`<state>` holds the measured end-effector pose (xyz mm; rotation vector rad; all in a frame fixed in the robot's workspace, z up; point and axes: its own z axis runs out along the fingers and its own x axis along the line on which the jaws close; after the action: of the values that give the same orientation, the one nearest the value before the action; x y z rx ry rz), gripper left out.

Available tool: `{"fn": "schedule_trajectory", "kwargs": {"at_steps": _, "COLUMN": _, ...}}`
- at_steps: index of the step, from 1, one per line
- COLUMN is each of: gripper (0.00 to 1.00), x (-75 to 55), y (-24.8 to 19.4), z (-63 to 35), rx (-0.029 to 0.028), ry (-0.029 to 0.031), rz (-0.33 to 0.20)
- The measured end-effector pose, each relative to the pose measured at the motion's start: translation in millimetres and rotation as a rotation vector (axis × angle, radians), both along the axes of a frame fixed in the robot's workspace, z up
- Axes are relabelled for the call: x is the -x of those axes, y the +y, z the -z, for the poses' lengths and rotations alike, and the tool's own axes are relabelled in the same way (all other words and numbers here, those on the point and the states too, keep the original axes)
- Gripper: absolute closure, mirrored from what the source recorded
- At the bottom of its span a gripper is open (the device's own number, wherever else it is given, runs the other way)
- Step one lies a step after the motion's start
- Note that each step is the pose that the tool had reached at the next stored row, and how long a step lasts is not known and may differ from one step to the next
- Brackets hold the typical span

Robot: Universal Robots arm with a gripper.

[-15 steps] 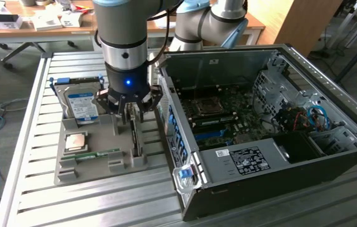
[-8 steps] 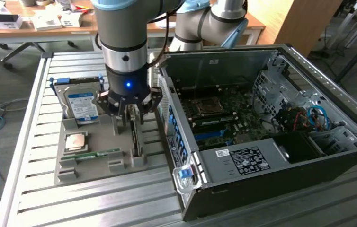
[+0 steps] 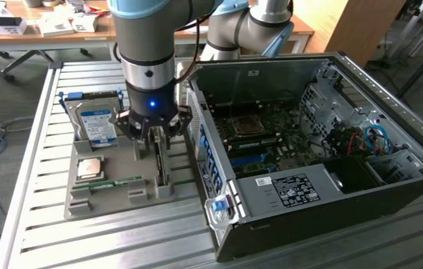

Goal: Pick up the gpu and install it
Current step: 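Pick up the gpu and move the gpu toward the slot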

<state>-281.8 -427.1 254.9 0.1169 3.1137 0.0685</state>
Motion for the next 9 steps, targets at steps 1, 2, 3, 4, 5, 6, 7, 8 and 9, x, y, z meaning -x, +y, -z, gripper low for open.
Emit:
{"fn": "schedule_trajectory", "kwargs": {"at_steps": 1, "gripper": 0.53, "x": 0.0, "y": 0.0, "z": 0.9, "rx": 0.0, "ry": 0.0, "rz": 0.0}}
{"fn": "schedule_trajectory", "kwargs": {"at_steps": 2, "gripper": 0.53, "x": 0.0, "y": 0.0, "z": 1.7, "rx": 0.0001, "ry": -0.0001, "rz": 0.0}}
{"fn": "schedule_trajectory", "kwargs": {"at_steps": 3, "gripper": 0.53, "x": 0.0, "y": 0.0, "z": 2.6, "rx": 0.0002, "ry": 0.0, "rz": 0.0}}
{"fn": "schedule_trajectory", "kwargs": {"at_steps": 4, "gripper": 0.53, "x": 0.0, "y": 0.0, "z": 3.4, "rx": 0.0003, "ry": 0.0001, "rz": 0.0}}
{"fn": "schedule_trajectory", "kwargs": {"at_steps": 5, "gripper": 0.53, "x": 0.0, "y": 0.0, "z": 4.4, "rx": 0.0002, "ry": 0.0, "rz": 0.0}}
{"fn": "schedule_trajectory", "kwargs": {"at_steps": 6, "gripper": 0.53, "x": 0.0, "y": 0.0, "z": 5.2, "rx": 0.0003, "ry": 0.0, "rz": 0.0}}
{"fn": "schedule_trajectory", "kwargs": {"at_steps": 7, "gripper": 0.53, "x": 0.0, "y": 0.0, "z": 6.1, "rx": 0.0003, "ry": 0.0, "rz": 0.0}}
{"fn": "schedule_trajectory", "kwargs": {"at_steps": 8, "gripper": 0.53, "x": 0.0, "y": 0.0, "z": 7.0, "rx": 0.0003, "ry": -0.0001, "rz": 0.0}}
{"fn": "schedule_trajectory", "kwargs": {"at_steps": 9, "gripper": 0.53, "x": 0.0, "y": 0.0, "z": 7.9, "rx": 0.0004, "ry": 0.0, "rz": 0.0}}
